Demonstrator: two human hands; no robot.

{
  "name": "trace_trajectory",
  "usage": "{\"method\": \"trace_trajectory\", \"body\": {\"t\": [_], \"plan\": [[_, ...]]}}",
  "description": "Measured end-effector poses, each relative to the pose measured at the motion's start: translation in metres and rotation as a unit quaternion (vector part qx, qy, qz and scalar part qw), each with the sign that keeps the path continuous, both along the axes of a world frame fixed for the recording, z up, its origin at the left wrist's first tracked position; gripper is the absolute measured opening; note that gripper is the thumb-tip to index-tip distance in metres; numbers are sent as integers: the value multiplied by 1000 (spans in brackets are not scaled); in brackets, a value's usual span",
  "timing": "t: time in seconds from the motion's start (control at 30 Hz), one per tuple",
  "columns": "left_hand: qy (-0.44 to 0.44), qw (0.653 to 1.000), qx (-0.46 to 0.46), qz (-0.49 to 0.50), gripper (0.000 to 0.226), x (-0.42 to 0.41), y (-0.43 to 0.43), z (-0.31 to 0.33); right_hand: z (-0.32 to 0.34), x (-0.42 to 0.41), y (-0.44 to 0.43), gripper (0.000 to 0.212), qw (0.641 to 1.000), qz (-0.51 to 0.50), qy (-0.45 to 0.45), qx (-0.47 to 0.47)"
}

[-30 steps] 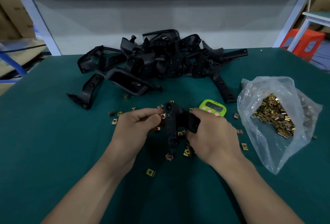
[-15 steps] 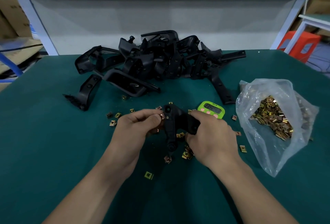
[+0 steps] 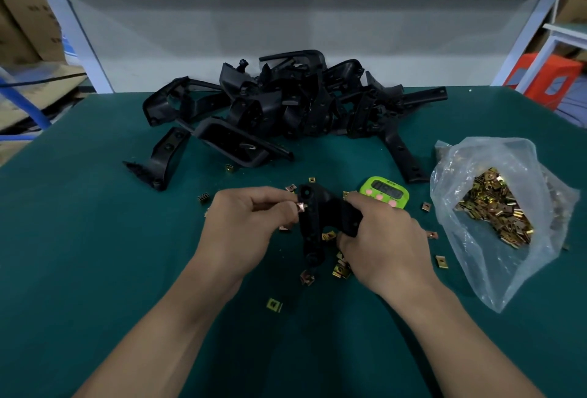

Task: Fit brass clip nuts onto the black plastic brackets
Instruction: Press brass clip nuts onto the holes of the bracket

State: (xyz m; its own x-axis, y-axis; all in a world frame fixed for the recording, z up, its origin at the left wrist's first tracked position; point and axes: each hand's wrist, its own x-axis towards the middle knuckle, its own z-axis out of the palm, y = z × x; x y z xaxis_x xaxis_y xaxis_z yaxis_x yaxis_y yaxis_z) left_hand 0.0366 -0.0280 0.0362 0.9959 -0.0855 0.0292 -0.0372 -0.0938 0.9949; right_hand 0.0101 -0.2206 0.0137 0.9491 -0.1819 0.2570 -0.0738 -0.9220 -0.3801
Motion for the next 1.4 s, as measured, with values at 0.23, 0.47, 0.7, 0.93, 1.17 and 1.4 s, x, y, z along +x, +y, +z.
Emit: {"method": "trace_trajectory", "body": {"t": [0.23, 0.47, 0.7, 0.93, 1.17, 1.4], "plan": [[107, 982, -133, -79, 23, -8, -6, 3, 2, -1, -2, 28, 999, 21, 5, 35], [119, 973, -172, -97, 21, -10, -8, 5, 3, 0, -4, 28, 998, 25, 13, 51], [141, 964, -204, -98, 15, -7, -8, 0, 5, 1, -5, 29, 997, 26, 18, 64], [129, 965, -208, -96, 13, -6, -7, -3, 4, 0, -3, 32, 997, 25, 19, 64], [84, 987, -125, -63, 16, -3, 1, -1, 4, 0, -5, 36, 999, 15, 39, 27], [24, 999, 20, -23, 21, 2, 7, -1, 7, -2, -3, 38, 999, 3, 31, -23]]}}
